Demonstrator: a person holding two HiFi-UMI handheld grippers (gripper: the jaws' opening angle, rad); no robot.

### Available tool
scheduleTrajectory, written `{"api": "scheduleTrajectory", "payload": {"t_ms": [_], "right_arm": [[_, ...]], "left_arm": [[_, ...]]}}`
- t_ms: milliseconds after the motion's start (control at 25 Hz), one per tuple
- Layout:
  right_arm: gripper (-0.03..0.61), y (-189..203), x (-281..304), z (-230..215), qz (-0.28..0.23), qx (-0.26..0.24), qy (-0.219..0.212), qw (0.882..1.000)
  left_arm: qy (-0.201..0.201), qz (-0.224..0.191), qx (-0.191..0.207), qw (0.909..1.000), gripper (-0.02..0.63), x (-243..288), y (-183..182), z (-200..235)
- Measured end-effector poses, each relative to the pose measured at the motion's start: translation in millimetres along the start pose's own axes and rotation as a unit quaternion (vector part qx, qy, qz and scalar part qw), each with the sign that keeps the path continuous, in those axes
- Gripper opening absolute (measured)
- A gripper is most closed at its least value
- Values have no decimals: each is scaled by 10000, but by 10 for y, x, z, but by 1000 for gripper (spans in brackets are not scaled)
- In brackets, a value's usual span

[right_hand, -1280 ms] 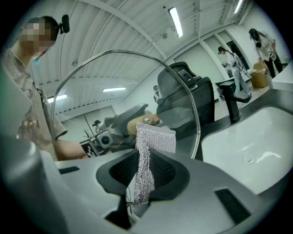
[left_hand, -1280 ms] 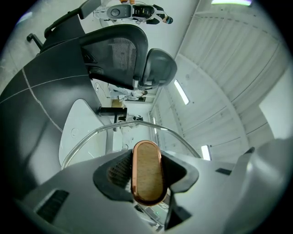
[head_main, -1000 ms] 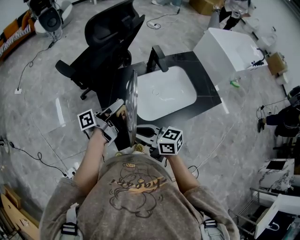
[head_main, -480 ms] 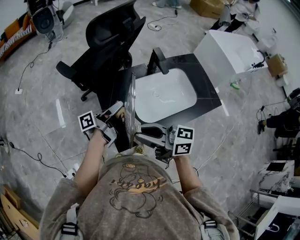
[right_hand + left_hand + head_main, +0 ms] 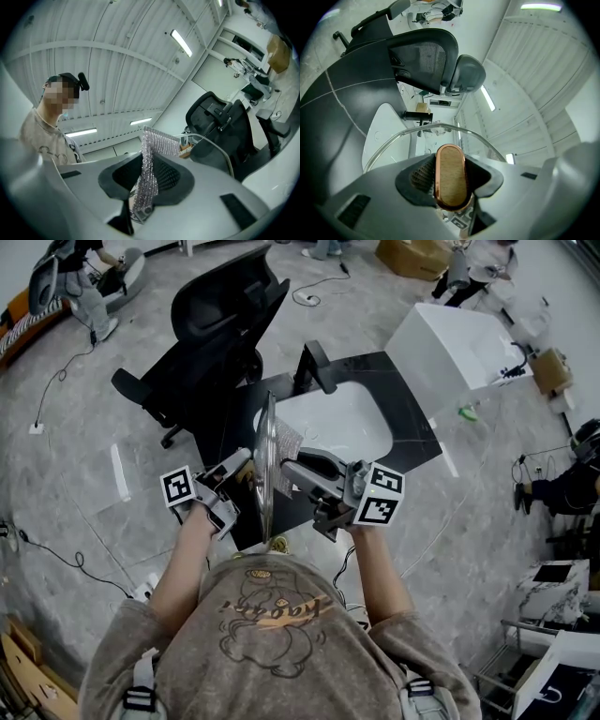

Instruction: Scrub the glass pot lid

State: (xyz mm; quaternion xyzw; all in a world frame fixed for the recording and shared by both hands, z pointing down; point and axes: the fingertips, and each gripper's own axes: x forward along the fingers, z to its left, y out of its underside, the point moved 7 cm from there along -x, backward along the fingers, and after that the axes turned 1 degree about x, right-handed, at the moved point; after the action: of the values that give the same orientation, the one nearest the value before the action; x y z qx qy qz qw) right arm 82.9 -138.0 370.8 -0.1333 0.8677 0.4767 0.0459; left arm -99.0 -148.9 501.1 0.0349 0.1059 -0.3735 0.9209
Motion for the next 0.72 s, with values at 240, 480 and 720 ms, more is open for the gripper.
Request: {"api": "scheduleTrajectory", "payload": {"t_ms": [240,480,720], "right_arm": [[90,-71,85,-342,-214,140,556,9981],[91,132,140,-686,99,119,1367,9905],[89,452,85,-917,562,192,1779,9823]], "left_arm": [[100,171,-5,9998,178,42,23,-72],[168,227,-31,9996,178,61,45,-107],[245,265,-89,9993,178,73,30,-119]]}}
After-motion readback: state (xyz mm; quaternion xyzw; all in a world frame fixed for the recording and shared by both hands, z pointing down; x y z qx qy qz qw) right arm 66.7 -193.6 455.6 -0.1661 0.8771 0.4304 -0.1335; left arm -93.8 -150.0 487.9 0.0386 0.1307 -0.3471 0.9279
